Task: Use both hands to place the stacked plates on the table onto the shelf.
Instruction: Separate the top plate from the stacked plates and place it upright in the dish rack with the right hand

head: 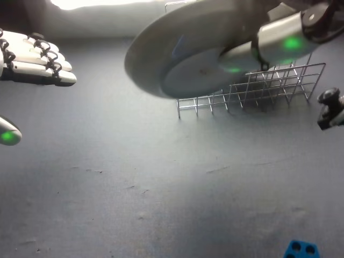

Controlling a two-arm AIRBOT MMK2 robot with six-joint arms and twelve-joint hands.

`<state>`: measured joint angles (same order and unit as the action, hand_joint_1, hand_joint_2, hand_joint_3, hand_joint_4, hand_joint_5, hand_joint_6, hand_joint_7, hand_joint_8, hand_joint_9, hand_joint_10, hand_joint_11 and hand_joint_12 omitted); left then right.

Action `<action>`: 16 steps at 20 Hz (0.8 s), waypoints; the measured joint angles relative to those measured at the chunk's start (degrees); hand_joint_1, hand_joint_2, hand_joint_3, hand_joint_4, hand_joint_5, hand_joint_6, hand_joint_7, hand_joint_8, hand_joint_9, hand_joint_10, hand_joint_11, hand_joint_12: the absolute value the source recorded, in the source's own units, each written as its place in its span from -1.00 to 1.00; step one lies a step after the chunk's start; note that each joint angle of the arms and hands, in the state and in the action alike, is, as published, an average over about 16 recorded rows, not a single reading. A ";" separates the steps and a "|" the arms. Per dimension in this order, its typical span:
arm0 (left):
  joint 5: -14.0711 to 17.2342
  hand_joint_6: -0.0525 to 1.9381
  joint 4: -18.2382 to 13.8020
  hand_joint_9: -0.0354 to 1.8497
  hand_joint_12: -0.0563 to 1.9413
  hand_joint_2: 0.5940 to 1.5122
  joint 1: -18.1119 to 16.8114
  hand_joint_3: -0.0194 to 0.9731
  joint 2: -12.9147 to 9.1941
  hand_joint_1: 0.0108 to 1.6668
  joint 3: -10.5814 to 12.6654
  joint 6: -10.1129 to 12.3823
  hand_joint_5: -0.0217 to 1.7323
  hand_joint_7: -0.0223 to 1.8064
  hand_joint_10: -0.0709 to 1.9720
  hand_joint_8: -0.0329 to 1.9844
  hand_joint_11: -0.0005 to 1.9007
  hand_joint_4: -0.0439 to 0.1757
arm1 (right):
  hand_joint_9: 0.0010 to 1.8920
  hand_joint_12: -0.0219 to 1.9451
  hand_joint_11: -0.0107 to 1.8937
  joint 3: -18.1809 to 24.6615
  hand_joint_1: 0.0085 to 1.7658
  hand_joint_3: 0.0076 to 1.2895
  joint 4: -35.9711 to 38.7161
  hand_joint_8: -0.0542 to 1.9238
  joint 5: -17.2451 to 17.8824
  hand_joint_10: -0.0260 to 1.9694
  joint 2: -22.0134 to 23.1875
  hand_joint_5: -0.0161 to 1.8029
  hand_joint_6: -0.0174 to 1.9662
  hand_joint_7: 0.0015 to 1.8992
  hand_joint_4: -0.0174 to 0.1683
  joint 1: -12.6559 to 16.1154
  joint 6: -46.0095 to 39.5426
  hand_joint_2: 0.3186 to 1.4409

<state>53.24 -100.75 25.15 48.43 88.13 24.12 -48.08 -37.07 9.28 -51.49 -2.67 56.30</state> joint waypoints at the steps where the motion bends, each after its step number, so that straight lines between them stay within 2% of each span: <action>1: 0.02 -0.94 -0.01 -0.94 -0.93 0.14 -0.27 -0.95 -0.09 -1.00 -0.20 0.00 -0.95 -0.95 -0.92 -0.97 -0.98 -0.60 | -0.09 0.45 -0.24 -0.57 0.51 -0.99 -0.22 0.06 -0.34 0.32 0.10 -0.03 0.07 -0.04 -0.85 0.05 -0.86 0.32; 7: 0.04 -0.94 -0.51 -0.94 -0.93 0.14 -1.65 -0.95 -0.59 -1.00 -1.66 0.01 -0.95 -0.95 -0.92 -0.97 -0.98 -0.60 | -0.08 0.44 -0.23 -4.48 0.52 -0.99 -0.30 0.06 -1.68 0.31 -0.22 -0.03 0.07 -0.04 -0.87 0.62 -4.77 0.31; 16: -0.03 -0.94 -1.36 -0.94 -0.93 0.13 -2.14 -0.95 -1.01 -1.00 -3.45 0.02 -0.95 -0.95 -0.92 -0.97 -0.98 -0.60 | -0.07 0.43 -0.23 -10.27 0.52 -0.99 0.18 0.03 -4.20 0.29 -1.93 -0.03 0.07 -0.03 -0.89 1.75 -5.25 0.31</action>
<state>53.22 -102.11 23.01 47.42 84.69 24.14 -58.35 -36.88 5.08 -53.43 -0.92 51.05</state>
